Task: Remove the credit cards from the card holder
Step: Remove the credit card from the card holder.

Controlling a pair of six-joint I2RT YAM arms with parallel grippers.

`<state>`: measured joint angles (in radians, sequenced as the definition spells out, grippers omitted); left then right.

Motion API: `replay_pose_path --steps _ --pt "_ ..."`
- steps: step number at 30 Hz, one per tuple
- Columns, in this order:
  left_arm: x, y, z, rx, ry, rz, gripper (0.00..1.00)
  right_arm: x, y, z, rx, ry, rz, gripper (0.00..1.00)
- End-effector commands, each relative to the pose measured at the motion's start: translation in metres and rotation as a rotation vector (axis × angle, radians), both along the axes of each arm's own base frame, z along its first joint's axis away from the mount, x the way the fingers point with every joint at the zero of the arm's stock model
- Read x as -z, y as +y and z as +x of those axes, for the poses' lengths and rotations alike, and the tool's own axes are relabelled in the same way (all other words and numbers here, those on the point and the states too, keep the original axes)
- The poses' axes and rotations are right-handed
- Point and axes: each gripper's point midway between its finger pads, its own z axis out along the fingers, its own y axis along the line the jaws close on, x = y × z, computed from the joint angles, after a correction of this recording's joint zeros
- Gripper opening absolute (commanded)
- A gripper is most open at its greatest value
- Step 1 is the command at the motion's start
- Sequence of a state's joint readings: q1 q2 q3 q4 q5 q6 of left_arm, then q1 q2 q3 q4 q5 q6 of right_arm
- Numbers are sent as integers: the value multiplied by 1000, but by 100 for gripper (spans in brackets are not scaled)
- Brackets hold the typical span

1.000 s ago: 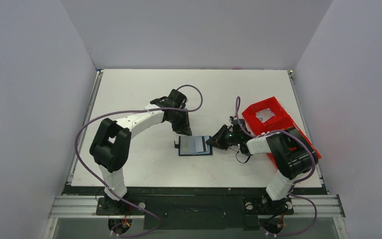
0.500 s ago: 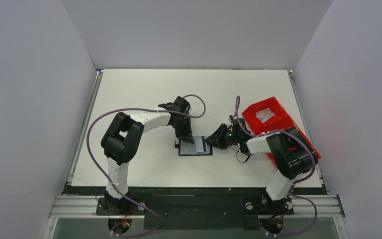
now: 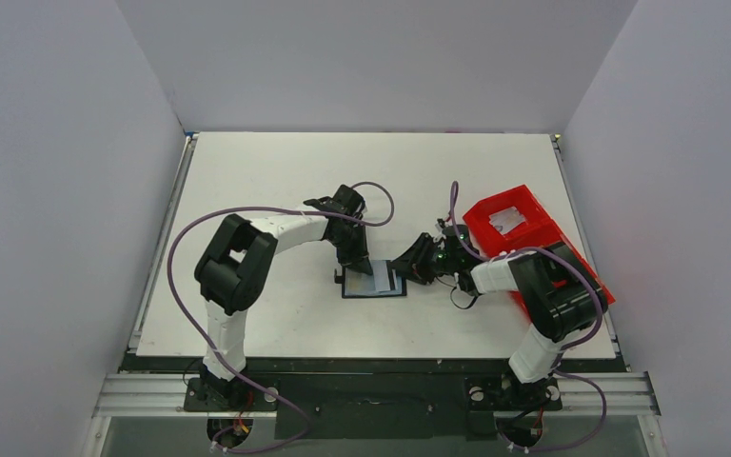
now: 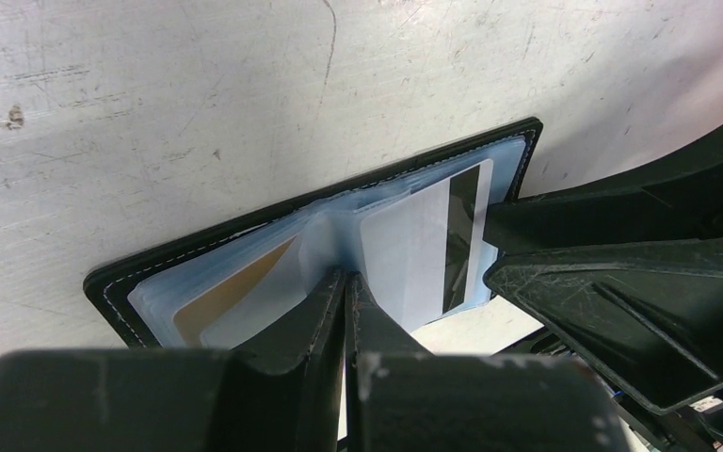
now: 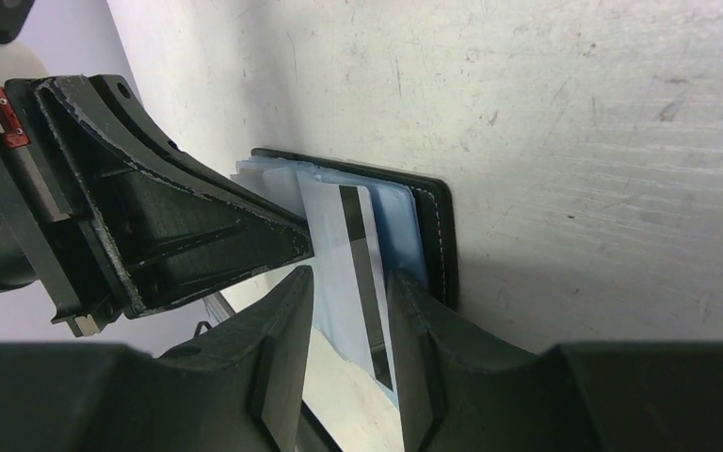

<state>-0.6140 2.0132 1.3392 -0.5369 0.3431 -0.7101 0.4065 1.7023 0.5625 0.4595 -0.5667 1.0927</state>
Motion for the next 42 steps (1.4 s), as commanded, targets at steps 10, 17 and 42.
replay_pose_path --steps 10,17,42 --pt "36 15 -11 2 48 110 0 9 6 -6 -34 15 -26 28" --pt "36 16 -11 -1 48 117 0 3 9 -6 -49 -2 -17 12" --pt "8 45 -3 -62 -16 115 0 -12 -32 8 18 -47 -117 0"
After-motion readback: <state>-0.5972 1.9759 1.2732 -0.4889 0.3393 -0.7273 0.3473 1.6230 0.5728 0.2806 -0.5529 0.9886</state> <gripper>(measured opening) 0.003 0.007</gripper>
